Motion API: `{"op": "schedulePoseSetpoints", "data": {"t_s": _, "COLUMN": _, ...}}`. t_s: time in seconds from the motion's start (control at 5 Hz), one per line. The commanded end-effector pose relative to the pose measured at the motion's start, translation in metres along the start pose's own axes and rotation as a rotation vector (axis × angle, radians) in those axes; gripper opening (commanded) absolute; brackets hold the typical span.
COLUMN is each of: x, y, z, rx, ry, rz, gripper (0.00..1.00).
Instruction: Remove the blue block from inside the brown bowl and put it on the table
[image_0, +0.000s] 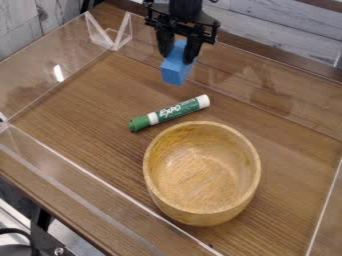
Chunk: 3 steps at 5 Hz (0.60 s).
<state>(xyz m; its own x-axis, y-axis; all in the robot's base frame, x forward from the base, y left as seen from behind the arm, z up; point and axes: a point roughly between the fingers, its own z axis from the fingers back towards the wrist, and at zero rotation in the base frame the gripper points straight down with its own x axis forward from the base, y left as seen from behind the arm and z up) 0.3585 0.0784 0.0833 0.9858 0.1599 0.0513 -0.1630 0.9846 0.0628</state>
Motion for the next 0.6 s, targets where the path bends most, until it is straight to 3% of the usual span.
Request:
{"op": "schedulePoseSetpoints", "data": {"t_s": 0.0, "x": 0.0147, "y": 0.0094, "z": 0.0212, "rx": 0.012, "ry": -0.081, "rz": 0.015, "gripper": 0.0}}
{"op": "schedulePoseSetpoints", "data": {"t_s": 0.4, "x": 0.0168, "y": 0.0113, "z": 0.021, "rx": 0.017, "ry": -0.089, "rz": 0.015, "gripper": 0.0}}
